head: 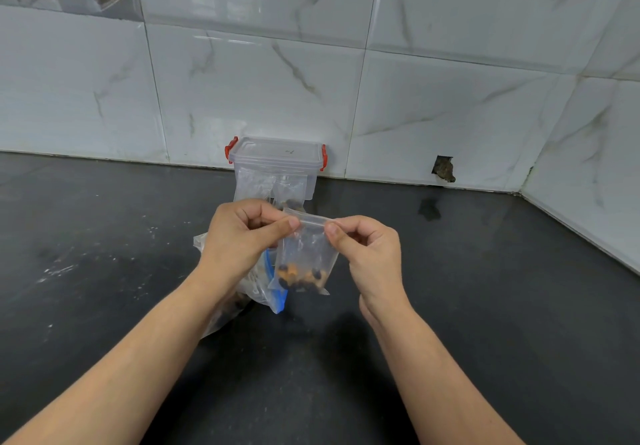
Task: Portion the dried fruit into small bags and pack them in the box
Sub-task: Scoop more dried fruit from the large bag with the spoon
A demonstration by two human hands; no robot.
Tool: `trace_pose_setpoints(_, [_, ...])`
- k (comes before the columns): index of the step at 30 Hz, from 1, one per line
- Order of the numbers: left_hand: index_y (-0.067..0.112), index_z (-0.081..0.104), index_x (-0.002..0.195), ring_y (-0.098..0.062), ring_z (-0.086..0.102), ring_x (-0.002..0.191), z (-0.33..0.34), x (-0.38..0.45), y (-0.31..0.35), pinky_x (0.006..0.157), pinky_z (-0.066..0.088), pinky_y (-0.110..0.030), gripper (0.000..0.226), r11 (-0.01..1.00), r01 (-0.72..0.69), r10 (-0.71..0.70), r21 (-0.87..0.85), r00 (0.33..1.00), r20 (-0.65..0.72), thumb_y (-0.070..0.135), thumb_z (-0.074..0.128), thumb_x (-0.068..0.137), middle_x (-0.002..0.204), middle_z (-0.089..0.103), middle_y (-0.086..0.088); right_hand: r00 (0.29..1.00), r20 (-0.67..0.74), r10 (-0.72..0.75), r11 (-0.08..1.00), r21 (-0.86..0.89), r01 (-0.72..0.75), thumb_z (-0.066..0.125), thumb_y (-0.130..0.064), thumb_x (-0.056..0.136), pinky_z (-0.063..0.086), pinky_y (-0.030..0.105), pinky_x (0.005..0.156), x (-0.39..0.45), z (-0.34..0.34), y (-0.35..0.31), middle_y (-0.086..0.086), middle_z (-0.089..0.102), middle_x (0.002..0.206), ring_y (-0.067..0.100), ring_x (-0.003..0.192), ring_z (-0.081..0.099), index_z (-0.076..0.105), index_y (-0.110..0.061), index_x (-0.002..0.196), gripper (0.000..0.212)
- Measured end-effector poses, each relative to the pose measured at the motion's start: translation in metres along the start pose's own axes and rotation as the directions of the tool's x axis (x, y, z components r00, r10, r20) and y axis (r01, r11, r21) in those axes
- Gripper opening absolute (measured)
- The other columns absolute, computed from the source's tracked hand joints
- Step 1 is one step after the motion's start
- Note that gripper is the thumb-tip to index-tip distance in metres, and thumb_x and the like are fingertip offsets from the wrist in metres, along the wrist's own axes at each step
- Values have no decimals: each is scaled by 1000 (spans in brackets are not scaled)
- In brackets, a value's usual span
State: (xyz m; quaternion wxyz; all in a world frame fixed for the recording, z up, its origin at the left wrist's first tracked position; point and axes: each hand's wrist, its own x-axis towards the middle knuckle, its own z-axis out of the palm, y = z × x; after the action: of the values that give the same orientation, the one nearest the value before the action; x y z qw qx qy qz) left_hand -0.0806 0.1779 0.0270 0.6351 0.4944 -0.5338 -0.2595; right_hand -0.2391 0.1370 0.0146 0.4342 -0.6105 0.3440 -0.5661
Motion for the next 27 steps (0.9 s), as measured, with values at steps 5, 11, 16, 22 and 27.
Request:
trace_pose_setpoints(5, [8, 72, 77, -11, 68, 63, -1, -1, 4, 60, 56, -24, 4, 996, 37, -37, -82, 999, 2, 8, 69, 78, 67, 73, -2, 998, 67, 1, 1000, 11, -2, 70, -9, 83, 53, 17, 66, 0, -4, -2, -8, 71, 75, 3, 70, 62, 73, -24, 85, 15])
trace_pose_setpoints(11, [9, 72, 87, -11, 68, 70, -6, 2, 13, 68, 58, -28, 13, 979, 129, -123, -160, 991, 47, 8, 60, 88, 76, 74, -4, 991, 126, 38, 992, -127, -22, 69, -16, 86, 50, 29, 71, -3, -1, 10, 6, 71, 78, 15, 71, 55, 74, -26, 79, 13])
trace_pose_setpoints(16, [14, 73, 85, -18, 67, 74, -9, 43, 19, 58, 51, -27, 9, 982, 95, -100, 163, 995, 21, 13, 65, 87, 79, 73, -6, 992, 19, 123, 986, -115, -120, 66, -14, 87, 46, 12, 60, 44, 1, -4, -7, 66, 71, -5, 58, 56, 73, -13, 88, 6])
trace_pose_setpoints(22, [7, 69, 87, -12, 69, 70, -12, 115, -1, 50, 52, -18, 6, 922, 176, -176, 344, 984, -29, 13, 66, 86, 83, 71, -7, 978, 15, 208, 953, -228, -199, 63, -18, 89, 37, 19, 51, 106, 26, 12, 1, 55, 60, 10, 56, 47, 70, -6, 78, 18])
trace_pose_setpoints(27, [6, 64, 82, -14, 67, 65, -12, 147, -39, 51, 54, -18, 6, 870, 279, -277, 407, 959, -66, 9, 64, 87, 84, 71, -15, 947, -17, 322, 905, -287, -313, 59, -17, 89, 42, 29, 59, 130, 49, 55, 2, 59, 62, 13, 59, 51, 71, -9, 83, 16])
